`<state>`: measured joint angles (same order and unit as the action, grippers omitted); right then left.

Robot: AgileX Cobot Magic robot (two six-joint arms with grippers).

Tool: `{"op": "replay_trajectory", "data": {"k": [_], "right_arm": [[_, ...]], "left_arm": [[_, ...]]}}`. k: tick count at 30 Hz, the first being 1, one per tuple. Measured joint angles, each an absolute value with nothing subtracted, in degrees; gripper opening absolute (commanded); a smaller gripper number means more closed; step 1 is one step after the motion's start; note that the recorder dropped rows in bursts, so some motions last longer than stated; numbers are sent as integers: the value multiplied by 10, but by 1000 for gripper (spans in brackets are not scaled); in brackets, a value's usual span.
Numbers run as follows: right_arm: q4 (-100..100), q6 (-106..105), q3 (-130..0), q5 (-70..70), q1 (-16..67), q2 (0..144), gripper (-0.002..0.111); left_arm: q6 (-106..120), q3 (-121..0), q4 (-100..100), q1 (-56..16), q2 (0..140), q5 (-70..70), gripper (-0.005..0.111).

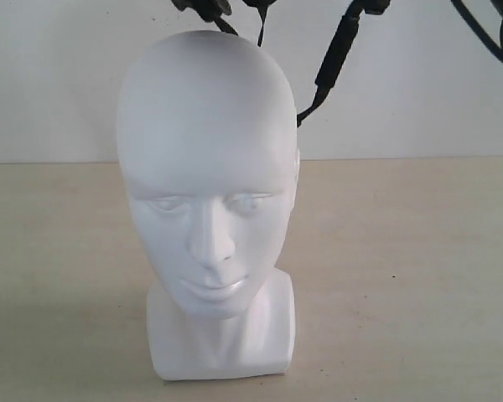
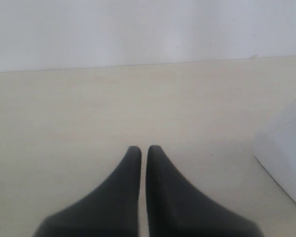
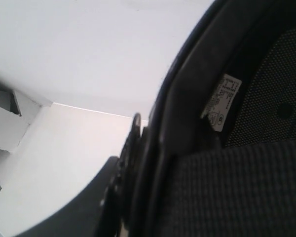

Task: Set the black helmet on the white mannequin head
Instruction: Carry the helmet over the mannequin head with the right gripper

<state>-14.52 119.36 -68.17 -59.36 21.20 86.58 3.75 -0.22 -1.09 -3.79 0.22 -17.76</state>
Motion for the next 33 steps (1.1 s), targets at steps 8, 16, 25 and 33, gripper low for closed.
{"op": "replay_trajectory", "data": {"k": [8, 16, 25, 33], "right_arm": [[-126, 1186, -708, -591, 230, 866, 0], [-112, 1153, -708, -544, 286, 869, 0], [-88, 1104, -708, -529, 318, 873, 0], [-71, 1081, -708, -527, 359, 893, 0]], "left_arm": [[38, -2, -11, -38, 2, -178, 4], [38, -2, -11, -38, 2, -178, 4], [38, -2, -11, -38, 2, -178, 4], [38, -2, -11, -38, 2, -178, 4]]}}
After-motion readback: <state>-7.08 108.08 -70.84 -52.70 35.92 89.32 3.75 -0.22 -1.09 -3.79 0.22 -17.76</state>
